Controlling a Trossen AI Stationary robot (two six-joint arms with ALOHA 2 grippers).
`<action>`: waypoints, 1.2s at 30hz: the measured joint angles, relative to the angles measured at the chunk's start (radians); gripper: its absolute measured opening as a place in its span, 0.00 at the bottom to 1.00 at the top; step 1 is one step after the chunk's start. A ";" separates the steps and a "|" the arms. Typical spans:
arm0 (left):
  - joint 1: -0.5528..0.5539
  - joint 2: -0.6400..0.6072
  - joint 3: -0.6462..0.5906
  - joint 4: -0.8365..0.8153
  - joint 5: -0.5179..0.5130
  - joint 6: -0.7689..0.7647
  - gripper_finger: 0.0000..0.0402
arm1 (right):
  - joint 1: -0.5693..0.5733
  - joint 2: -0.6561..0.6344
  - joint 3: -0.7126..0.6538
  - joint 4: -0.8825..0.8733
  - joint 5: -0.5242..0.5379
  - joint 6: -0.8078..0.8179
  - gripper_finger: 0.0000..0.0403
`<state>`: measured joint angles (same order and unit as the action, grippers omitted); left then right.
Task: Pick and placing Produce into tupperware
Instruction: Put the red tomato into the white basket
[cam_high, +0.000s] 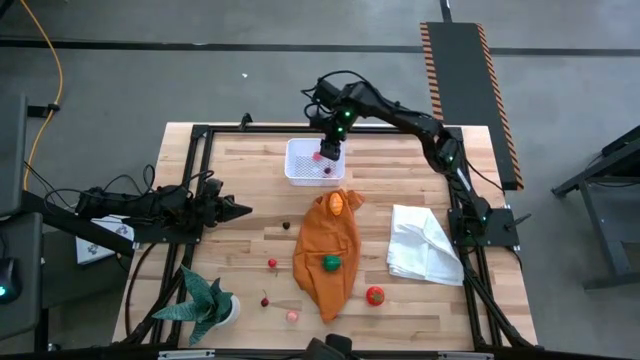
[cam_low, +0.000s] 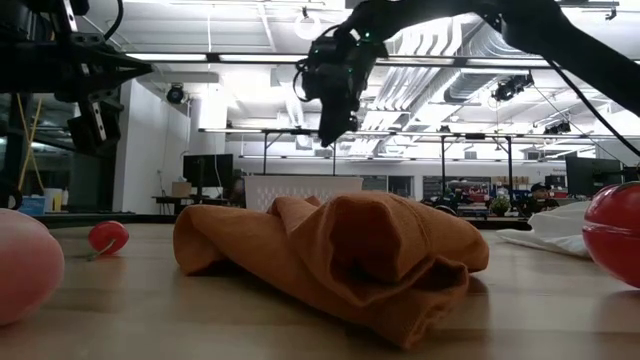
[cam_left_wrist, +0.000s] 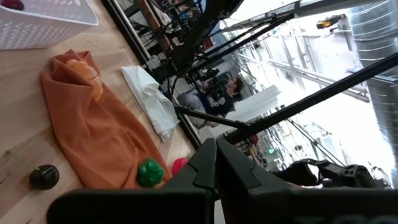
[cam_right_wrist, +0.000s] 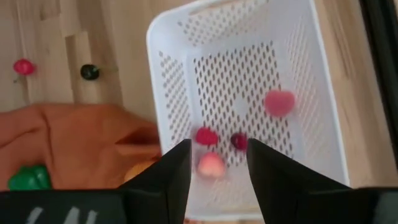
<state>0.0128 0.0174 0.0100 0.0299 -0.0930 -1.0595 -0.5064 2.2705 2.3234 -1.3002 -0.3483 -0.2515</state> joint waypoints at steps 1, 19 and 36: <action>0.000 0.000 0.000 0.000 0.002 0.000 0.00 | 0.001 -0.007 0.000 -0.010 -0.001 0.006 0.36; 0.000 0.000 0.000 -0.001 0.008 0.000 0.00 | 0.044 -0.311 0.000 -0.019 0.039 0.114 0.36; 0.000 0.000 0.000 -0.001 0.007 0.000 0.00 | 0.072 -0.599 0.000 -0.102 0.197 0.214 0.36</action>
<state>0.0126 0.0172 0.0099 0.0288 -0.0856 -1.0595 -0.4339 1.6717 2.3230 -1.4025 -0.1509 -0.0375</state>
